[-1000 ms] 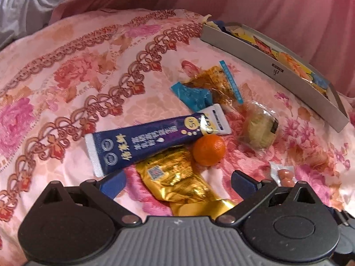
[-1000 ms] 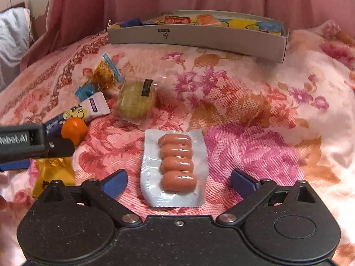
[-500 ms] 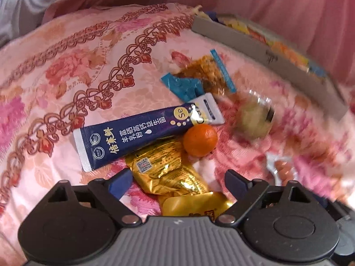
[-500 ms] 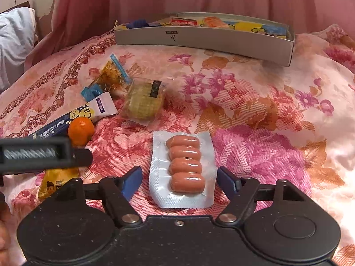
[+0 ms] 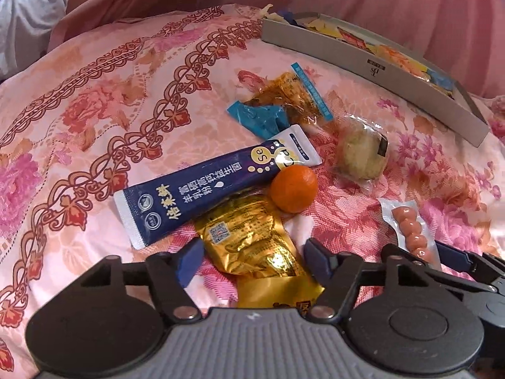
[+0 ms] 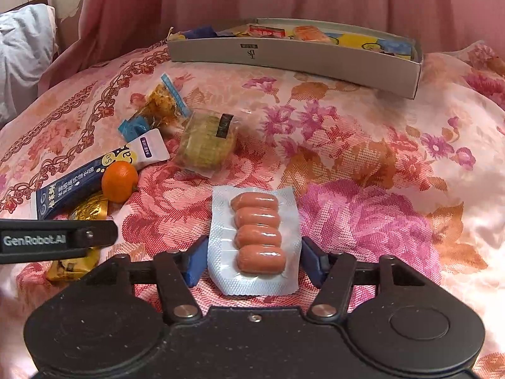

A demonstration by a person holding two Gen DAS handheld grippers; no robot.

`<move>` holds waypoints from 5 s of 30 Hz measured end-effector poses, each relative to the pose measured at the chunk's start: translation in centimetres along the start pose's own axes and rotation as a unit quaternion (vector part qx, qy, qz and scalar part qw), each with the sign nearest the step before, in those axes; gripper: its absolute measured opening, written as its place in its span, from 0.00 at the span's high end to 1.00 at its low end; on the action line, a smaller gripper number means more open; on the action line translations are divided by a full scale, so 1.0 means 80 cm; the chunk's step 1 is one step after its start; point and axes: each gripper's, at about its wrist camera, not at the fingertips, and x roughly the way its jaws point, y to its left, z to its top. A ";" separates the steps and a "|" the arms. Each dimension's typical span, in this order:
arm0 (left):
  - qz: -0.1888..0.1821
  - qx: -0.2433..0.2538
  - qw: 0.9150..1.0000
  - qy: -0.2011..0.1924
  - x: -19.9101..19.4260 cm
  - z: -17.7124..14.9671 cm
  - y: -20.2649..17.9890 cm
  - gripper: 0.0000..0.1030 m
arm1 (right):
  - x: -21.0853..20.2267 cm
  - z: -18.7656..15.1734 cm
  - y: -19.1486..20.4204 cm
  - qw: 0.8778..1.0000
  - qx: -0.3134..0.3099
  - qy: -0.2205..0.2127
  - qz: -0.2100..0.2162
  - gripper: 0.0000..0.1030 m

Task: Organize snacks
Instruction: 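Grasp the sausage pack with the right tool while the left tool grasps the gold pouch, then carry the gold pouch and sausage pack to the grey tray, then open both tools to release the items into the tray and withdraw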

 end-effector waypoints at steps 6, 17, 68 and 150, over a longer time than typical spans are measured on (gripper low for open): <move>-0.018 0.029 0.999 0.015 -0.014 -0.006 0.005 0.41 | -0.005 -0.001 0.004 1.000 -0.009 0.008 0.001 0.40; -0.035 0.066 0.996 0.040 -0.016 -0.002 0.004 0.38 | -0.003 -0.005 0.007 1.000 -0.013 0.004 -0.001 0.34; -0.072 0.018 0.987 -0.142 -0.059 0.148 -0.073 0.55 | -0.045 0.067 0.013 0.932 -0.074 -0.317 -0.161 0.49; -0.045 0.009 0.970 -0.238 0.036 0.248 -0.134 0.00 | 0.003 0.167 -0.103 0.935 0.056 -0.307 -0.170 0.01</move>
